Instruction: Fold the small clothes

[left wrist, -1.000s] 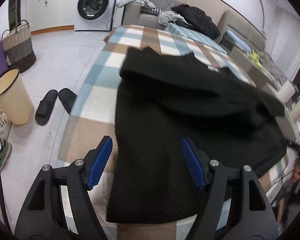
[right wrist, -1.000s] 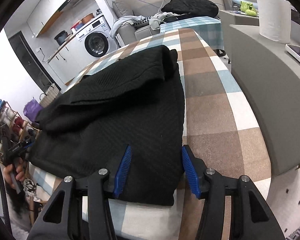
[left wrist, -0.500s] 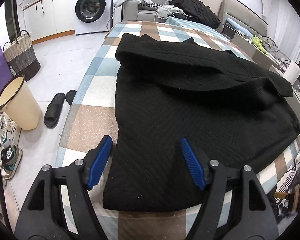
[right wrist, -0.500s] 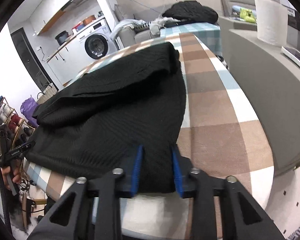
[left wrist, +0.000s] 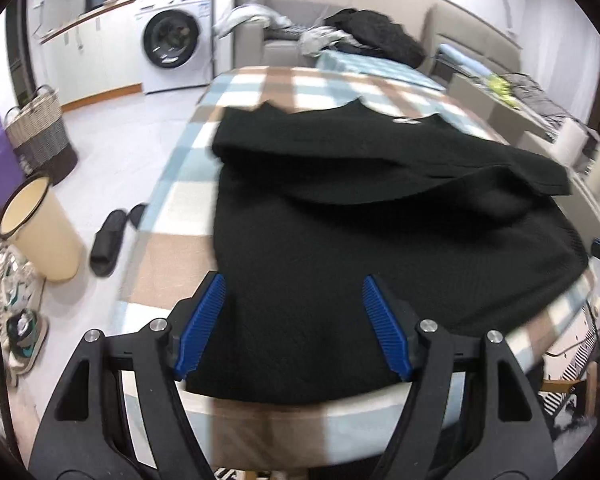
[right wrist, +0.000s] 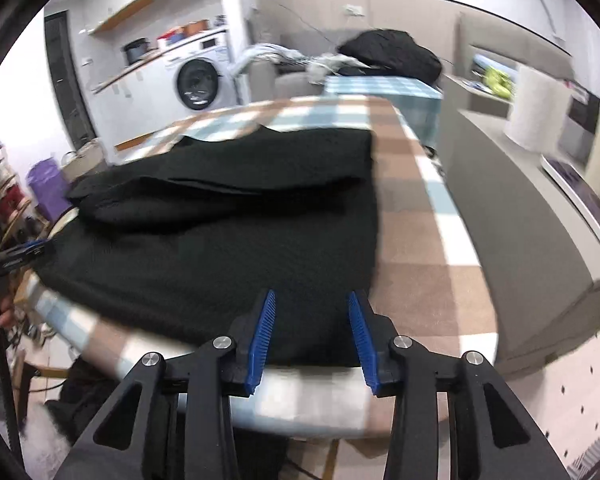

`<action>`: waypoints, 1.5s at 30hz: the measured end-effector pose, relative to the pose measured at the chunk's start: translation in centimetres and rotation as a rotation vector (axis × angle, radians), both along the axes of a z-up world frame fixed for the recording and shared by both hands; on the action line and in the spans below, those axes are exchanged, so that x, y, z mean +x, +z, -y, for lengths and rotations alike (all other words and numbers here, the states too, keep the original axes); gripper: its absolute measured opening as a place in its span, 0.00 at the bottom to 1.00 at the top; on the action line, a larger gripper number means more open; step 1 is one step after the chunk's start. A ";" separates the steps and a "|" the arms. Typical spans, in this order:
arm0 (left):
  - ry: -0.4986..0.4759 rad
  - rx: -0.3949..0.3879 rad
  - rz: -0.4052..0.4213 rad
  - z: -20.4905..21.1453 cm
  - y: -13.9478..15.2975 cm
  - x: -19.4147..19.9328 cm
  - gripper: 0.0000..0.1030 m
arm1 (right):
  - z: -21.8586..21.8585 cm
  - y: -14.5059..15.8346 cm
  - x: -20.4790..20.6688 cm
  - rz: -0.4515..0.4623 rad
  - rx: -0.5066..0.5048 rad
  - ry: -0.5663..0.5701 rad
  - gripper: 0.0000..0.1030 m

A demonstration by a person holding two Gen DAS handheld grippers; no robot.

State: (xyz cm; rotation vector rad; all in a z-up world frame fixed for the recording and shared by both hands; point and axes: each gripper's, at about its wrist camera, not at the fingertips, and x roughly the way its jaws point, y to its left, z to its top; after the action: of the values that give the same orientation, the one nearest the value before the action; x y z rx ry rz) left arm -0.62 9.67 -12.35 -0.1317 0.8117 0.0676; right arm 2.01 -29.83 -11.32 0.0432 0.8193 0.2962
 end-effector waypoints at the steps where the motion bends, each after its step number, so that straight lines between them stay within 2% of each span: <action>1: -0.032 0.001 0.007 1.1 0.2 0.0 0.67 | -0.6 0.3 -0.3 0.006 0.008 0.019 0.40; 4: -0.103 0.000 0.035 3.7 0.1 0.0 0.67 | -2.9 0.5 -0.6 -0.003 0.074 0.080 0.42; 6: -0.118 -0.006 0.063 5.0 -0.1 0.0 0.67 | -4.6 0.1 -0.5 0.000 0.087 0.124 0.44; 10: -0.150 -0.033 0.025 6.6 -1.2 0.8 0.67 | -8.4 -1.8 0.4 -0.038 0.037 0.179 0.46; 12: -0.166 0.007 -0.014 7.7 -2.0 1.0 0.67 | -10.0 -2.5 0.5 -0.025 -0.020 0.193 0.54; 14: -0.178 0.057 -0.024 8.5 -2.4 0.9 0.67 | -11.0 -2.9 0.1 -0.016 -0.088 0.215 0.55; 16: -0.202 0.087 -0.047 9.0 -2.7 0.8 0.71 | -11.2 -3.3 -0.2 -0.034 -0.121 0.229 0.56; 19: -0.221 0.091 -0.064 9.7 -2.9 0.4 0.73 | -10.2 -3.3 -0.5 -0.050 -0.100 0.223 0.57; 22: -0.222 0.041 -0.042 9.8 -2.6 0.3 0.73 | -10.0 -3.0 -0.5 -0.064 -0.093 0.210 0.59; 26: -0.222 0.000 -0.003 11.3 -2.4 1.2 0.73 | -10.8 -2.6 -0.1 -0.051 -0.019 0.185 0.59; 27: -0.223 0.011 -0.006 11.9 -2.6 1.6 0.73 | -11.4 -2.6 0.1 -0.044 -0.020 0.182 0.61; 30: -0.237 0.120 -0.010 14.1 -3.2 2.0 0.75 | -13.0 -2.7 0.5 -0.035 -0.057 0.186 0.74; 31: -0.250 0.127 -0.002 14.5 -3.2 1.7 0.76 | -13.4 -2.7 0.5 -0.031 -0.074 0.191 0.75; 36: -0.263 0.116 -0.013 14.3 -3.2 0.7 0.78 | -14.1 -3.3 0.2 -0.018 -0.131 0.195 0.77; 45: -0.279 0.099 -0.038 13.1 -3.3 -0.4 0.81 | -12.1 -2.9 -0.7 -0.044 -0.148 0.194 0.78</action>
State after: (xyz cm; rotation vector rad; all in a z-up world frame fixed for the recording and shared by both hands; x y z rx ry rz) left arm -0.98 -3.43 -15.68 0.0773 0.8564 -0.1532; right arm 1.34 -17.70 -14.23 -0.1701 0.8889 0.4176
